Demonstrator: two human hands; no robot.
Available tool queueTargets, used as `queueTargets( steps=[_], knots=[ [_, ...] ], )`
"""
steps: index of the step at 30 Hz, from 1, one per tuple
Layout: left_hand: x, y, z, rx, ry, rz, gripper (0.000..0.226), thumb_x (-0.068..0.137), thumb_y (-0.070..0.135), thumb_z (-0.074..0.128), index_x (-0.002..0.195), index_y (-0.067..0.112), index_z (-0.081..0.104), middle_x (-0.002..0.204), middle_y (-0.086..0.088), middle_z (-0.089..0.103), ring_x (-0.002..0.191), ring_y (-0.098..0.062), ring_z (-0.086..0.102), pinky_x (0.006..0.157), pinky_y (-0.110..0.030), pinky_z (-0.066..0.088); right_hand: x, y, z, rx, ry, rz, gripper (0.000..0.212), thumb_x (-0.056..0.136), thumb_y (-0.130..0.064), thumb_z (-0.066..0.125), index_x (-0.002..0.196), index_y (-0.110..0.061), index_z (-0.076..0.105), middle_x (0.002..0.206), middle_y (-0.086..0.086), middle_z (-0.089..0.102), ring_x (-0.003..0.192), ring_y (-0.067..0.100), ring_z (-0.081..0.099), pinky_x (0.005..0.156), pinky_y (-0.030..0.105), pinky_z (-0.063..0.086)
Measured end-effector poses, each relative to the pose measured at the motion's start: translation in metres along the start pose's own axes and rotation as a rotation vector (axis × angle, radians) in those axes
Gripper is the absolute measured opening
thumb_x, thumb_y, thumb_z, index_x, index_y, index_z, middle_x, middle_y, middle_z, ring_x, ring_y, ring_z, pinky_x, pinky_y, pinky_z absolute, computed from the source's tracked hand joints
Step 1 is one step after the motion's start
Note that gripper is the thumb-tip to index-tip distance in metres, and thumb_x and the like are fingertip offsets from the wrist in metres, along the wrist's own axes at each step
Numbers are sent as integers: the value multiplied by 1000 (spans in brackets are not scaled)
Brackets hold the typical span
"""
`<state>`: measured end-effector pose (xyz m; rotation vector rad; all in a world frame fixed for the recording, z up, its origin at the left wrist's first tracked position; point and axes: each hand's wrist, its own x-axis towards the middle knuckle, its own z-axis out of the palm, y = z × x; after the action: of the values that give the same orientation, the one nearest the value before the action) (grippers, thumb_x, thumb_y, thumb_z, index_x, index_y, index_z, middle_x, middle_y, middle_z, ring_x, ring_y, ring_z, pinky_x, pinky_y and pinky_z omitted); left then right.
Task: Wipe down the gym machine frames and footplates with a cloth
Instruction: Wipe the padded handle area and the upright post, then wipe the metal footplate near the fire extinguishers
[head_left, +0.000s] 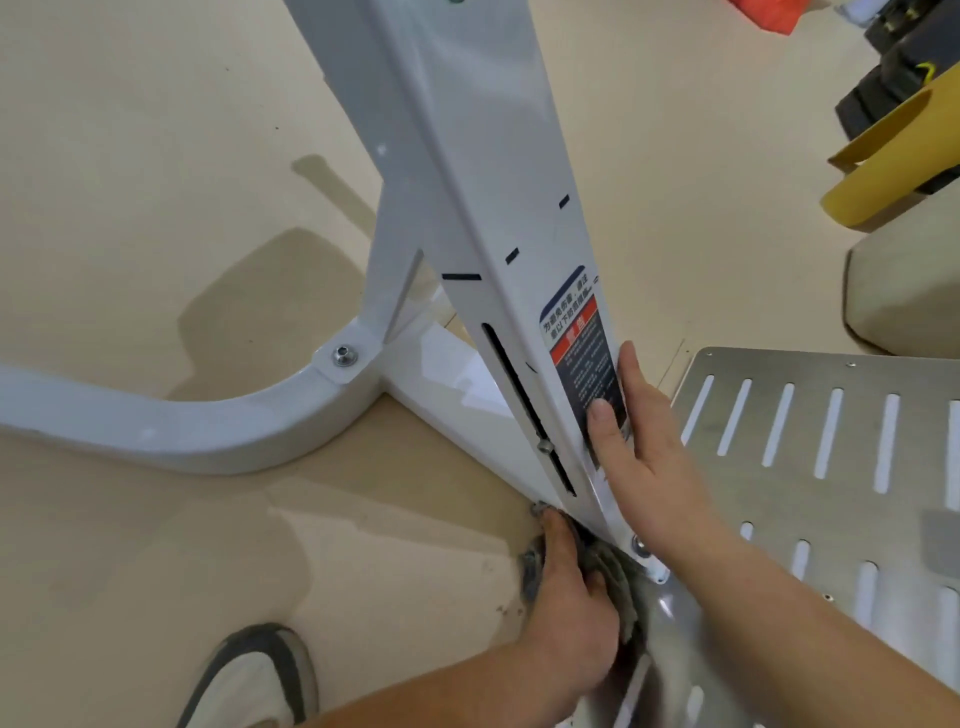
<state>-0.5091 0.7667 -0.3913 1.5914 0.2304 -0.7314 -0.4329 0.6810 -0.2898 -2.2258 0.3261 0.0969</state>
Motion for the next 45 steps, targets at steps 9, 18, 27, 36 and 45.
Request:
queueTargets(
  steps=[9,18,27,36,45],
  knots=[
    [1,32,4,-183,118,-184,81,105,25,47,152,64,-7,151,9,45,130,-17,53,111,-36,43,-27,40,-6,12,-9,170,58,95,-68,44,148,-68,20,158,-32,28,146,-9,23,126,34,23],
    [24,-2,18,-273,192,-326,83,85,28,58,135,80,18,143,-2,47,119,-35,63,96,-56,54,-25,44,-37,262,-39,348,48,95,-66,44,139,-50,58,99,-59,48,113,-22,48,81,-2,26],
    [-20,34,4,-401,64,-176,61,99,-3,57,148,34,49,134,15,67,117,-9,68,107,-43,52,-33,47,-37,266,-54,357,45,100,-61,43,140,-47,57,135,-34,50,122,-14,46,90,5,29],
    [-31,74,-16,-478,179,-297,24,101,2,58,103,21,73,99,-4,79,88,-25,77,83,-37,63,-33,41,-27,279,-63,381,71,89,-79,40,150,-43,47,156,-29,36,144,4,39,103,20,37],
    [-56,87,-5,-333,57,-102,43,100,-10,49,111,22,74,104,6,79,100,-12,74,95,-32,58,-25,43,-35,377,-122,521,55,94,-76,39,133,-46,64,148,-13,50,135,13,49,110,37,39]
  ],
)
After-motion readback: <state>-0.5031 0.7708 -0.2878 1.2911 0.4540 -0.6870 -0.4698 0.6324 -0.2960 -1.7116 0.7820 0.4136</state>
